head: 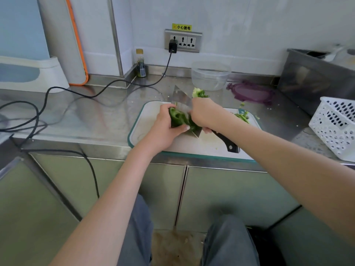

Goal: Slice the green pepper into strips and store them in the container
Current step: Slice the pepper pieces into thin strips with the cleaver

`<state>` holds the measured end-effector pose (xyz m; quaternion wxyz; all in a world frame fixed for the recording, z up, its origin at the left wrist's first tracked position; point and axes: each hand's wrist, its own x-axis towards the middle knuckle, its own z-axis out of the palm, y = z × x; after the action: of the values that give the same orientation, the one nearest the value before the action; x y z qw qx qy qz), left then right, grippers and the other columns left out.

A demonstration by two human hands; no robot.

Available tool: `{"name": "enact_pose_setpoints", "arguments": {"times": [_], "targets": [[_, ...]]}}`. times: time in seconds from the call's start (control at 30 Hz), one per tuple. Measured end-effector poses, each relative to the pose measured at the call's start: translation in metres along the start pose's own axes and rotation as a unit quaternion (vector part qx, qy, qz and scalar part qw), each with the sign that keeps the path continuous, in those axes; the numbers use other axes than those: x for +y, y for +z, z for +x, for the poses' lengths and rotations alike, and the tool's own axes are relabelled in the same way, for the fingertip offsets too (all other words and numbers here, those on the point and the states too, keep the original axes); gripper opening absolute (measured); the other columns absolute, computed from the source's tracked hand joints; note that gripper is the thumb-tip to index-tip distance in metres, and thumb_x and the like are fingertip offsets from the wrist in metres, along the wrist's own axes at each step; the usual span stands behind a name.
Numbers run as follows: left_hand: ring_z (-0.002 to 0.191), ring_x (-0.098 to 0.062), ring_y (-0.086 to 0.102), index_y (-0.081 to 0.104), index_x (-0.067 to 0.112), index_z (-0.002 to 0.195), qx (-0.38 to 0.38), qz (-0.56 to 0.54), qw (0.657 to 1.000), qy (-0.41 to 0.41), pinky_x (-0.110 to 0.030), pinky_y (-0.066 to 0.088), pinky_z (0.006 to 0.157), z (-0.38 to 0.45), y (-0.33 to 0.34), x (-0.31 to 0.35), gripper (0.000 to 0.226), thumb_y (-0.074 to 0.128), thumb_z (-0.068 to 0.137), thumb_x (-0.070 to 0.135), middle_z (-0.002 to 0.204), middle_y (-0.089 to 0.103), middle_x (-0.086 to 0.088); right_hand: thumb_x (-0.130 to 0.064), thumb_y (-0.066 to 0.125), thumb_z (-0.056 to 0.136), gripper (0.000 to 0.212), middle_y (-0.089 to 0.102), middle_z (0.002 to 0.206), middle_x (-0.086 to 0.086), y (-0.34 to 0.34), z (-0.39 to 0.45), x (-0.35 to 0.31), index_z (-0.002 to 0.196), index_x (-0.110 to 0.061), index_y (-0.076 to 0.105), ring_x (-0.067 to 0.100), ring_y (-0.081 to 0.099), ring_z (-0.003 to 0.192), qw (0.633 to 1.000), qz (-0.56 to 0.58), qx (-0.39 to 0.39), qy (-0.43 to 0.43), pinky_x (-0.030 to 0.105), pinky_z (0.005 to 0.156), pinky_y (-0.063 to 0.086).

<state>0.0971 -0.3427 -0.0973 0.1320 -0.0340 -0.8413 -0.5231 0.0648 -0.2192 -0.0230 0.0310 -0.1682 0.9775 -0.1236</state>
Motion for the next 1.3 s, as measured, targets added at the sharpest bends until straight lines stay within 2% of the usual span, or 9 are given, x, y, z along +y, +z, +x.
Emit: {"name": "enact_pose_setpoints", "arguments": {"times": [0.1, 0.27, 0.4, 0.63, 0.73, 0.97, 1.07, 1.2, 1.3], "targets": [[0.114, -0.025, 0.05, 0.027, 0.014, 0.128, 0.021, -0.018, 1.0, -0.012, -0.035, 0.041, 0.1, 0.001, -0.002, -0.001, 0.063, 0.071, 0.082, 0.013, 0.125, 0.045, -0.013, -0.008, 0.042, 0.097, 0.018, 0.053, 0.099, 0.008, -0.002, -0.008, -0.008, 0.102, 0.0, 0.057, 0.02, 0.055, 0.074, 1.0, -0.009, -0.003, 0.009, 0.021, 0.044, 0.037], [0.119, -0.025, 0.046, 0.027, 0.01, 0.136, 0.011, 0.061, 0.998, 0.004, -0.037, 0.038, 0.105, -0.001, 0.001, 0.0, 0.076, 0.075, 0.078, 0.019, 0.131, 0.041, -0.014, -0.003, 0.041, 0.095, 0.025, 0.052, 0.081, 0.011, 0.002, -0.012, -0.01, 0.113, 0.0, 0.058, 0.023, 0.054, 0.067, 1.0, -0.004, 0.023, -0.014, 0.023, 0.052, 0.038], [0.124, -0.031, 0.039, 0.025, 0.006, 0.138, 0.018, 0.136, 0.99, 0.035, -0.041, 0.034, 0.105, -0.007, 0.006, 0.002, 0.081, 0.075, 0.078, 0.026, 0.135, 0.039, -0.017, -0.006, 0.046, 0.094, 0.027, 0.058, 0.112, 0.017, 0.013, -0.013, -0.006, 0.12, -0.004, 0.046, 0.032, 0.059, 0.101, 0.997, -0.014, 0.066, -0.024, 0.033, 0.068, 0.042], [0.119, -0.025, 0.037, 0.026, 0.01, 0.136, 0.008, 0.11, 0.994, 0.006, -0.029, 0.032, 0.1, -0.009, 0.002, 0.007, 0.074, 0.073, 0.078, 0.02, 0.132, 0.03, -0.011, -0.008, 0.047, 0.094, 0.031, 0.053, 0.087, 0.012, 0.007, -0.016, 0.002, 0.124, -0.006, 0.042, 0.026, 0.055, 0.07, 0.999, -0.042, 0.015, -0.024, 0.037, 0.063, 0.053], [0.107, -0.019, 0.04, 0.031, 0.013, 0.133, 0.003, 0.071, 0.997, -0.016, -0.024, 0.032, 0.094, -0.009, -0.002, 0.008, 0.067, 0.07, 0.08, 0.015, 0.122, 0.029, -0.005, -0.012, 0.047, 0.096, 0.023, 0.057, 0.074, 0.016, -0.002, -0.016, 0.007, 0.116, -0.003, 0.041, 0.019, 0.056, 0.04, 0.999, -0.003, -0.04, -0.016, 0.027, 0.035, 0.049], [0.117, -0.03, 0.04, 0.023, 0.02, 0.129, 0.002, 0.054, 0.998, -0.023, -0.043, 0.036, 0.104, -0.004, 0.0, 0.006, 0.073, 0.07, 0.074, 0.014, 0.125, 0.034, -0.012, -0.02, 0.046, 0.097, 0.013, 0.054, 0.043, 0.006, -0.039, -0.024, 0.032, 0.094, -0.008, 0.048, 0.012, 0.048, 0.025, 0.997, 0.078, 0.016, 0.006, 0.019, 0.031, 0.041], [0.116, -0.032, 0.041, 0.022, 0.025, 0.116, 0.002, 0.048, 0.999, -0.025, -0.044, 0.038, 0.102, -0.004, 0.001, 0.005, 0.067, 0.071, 0.071, 0.016, 0.12, 0.033, -0.01, -0.027, 0.045, 0.097, 0.039, 0.047, 0.027, 0.002, -0.043, -0.027, 0.035, 0.127, -0.002, 0.04, 0.011, 0.042, 0.02, 0.996, 0.091, 0.006, 0.011, 0.018, 0.031, 0.036], [0.115, -0.023, 0.034, 0.028, 0.012, 0.126, 0.016, 0.064, 0.998, -0.02, -0.031, 0.033, 0.101, -0.005, 0.002, 0.006, 0.063, 0.068, 0.077, 0.01, 0.114, 0.022, -0.001, -0.024, 0.044, 0.097, 0.05, 0.051, 0.039, 0.006, -0.035, -0.025, 0.029, 0.142, -0.007, 0.028, 0.011, 0.041, 0.019, 0.994, 0.108, 0.005, 0.008, 0.016, 0.03, 0.036], [0.117, -0.021, 0.032, 0.027, 0.009, 0.131, 0.014, 0.071, 0.997, -0.021, -0.026, 0.031, 0.101, -0.005, 0.002, 0.008, 0.066, 0.067, 0.079, 0.012, 0.115, 0.021, 0.0, -0.028, 0.049, 0.095, 0.033, 0.054, 0.056, 0.006, -0.028, -0.023, 0.023, 0.114, -0.001, 0.054, 0.005, 0.045, 0.022, 0.997, 0.081, 0.013, -0.004, 0.011, 0.027, 0.034]]}}
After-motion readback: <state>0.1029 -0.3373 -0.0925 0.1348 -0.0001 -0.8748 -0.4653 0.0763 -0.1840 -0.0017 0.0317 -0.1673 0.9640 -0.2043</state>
